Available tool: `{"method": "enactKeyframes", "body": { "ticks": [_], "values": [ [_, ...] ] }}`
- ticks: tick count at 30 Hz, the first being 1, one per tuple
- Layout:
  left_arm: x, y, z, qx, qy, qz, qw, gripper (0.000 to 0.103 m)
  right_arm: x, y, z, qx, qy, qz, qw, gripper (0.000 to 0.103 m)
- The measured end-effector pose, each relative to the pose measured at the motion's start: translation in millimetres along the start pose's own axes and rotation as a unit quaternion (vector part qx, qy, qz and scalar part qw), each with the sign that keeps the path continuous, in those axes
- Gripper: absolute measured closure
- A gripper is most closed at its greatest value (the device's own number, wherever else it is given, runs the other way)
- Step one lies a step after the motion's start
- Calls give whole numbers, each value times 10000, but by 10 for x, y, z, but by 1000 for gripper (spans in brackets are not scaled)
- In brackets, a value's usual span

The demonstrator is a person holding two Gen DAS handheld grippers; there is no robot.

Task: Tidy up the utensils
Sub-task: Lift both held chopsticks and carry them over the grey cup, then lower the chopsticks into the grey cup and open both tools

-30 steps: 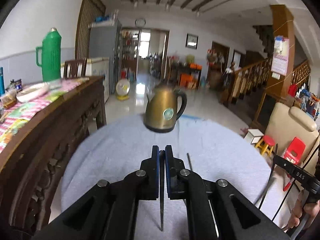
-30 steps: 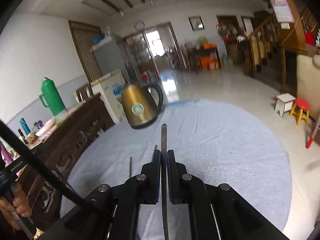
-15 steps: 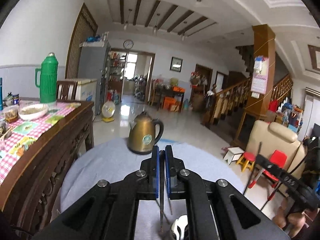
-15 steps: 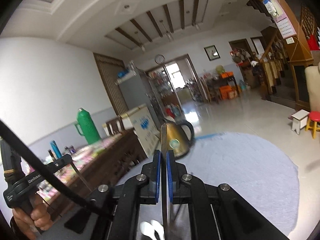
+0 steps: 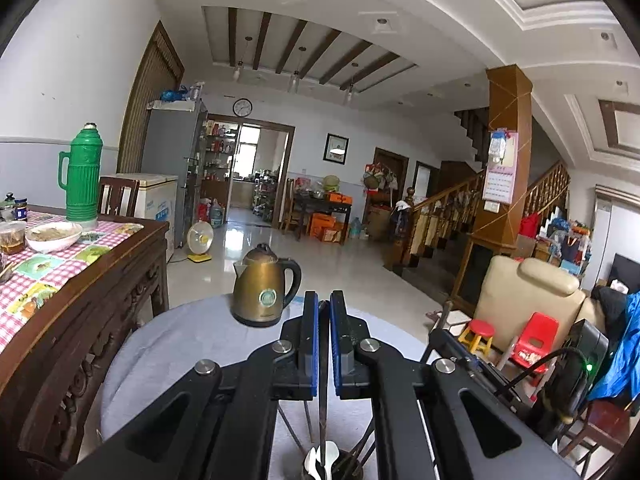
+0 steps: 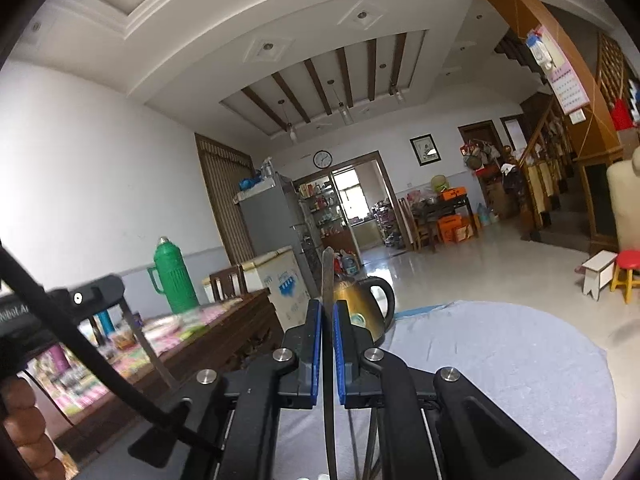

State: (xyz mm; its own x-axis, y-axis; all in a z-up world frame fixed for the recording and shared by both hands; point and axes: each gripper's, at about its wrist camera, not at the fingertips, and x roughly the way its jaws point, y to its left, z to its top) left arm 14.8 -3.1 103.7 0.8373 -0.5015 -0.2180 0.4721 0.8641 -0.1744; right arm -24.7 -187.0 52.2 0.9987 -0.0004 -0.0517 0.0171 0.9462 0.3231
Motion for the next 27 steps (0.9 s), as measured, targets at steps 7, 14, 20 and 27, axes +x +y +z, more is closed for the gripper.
{"method": "enactKeyframes", "body": {
  "ticks": [7,14,20,27],
  "values": [
    [239,27,-408,-188,529,154,9983,98,74,16,-303,-164,370,-63,9992,96],
    [389,59,-636,-400,1105,136,9930,98,115,-135,-465,134,922,-9,9956,96],
    [523,122,-744,-519,1671,-72,9846,95,227,-229,-572,322,1799,136,9831,89],
    [123,370,-378,-610,903,147,9939,52,-236,-472,-47,703,834,114,9940,75]
  ]
}}
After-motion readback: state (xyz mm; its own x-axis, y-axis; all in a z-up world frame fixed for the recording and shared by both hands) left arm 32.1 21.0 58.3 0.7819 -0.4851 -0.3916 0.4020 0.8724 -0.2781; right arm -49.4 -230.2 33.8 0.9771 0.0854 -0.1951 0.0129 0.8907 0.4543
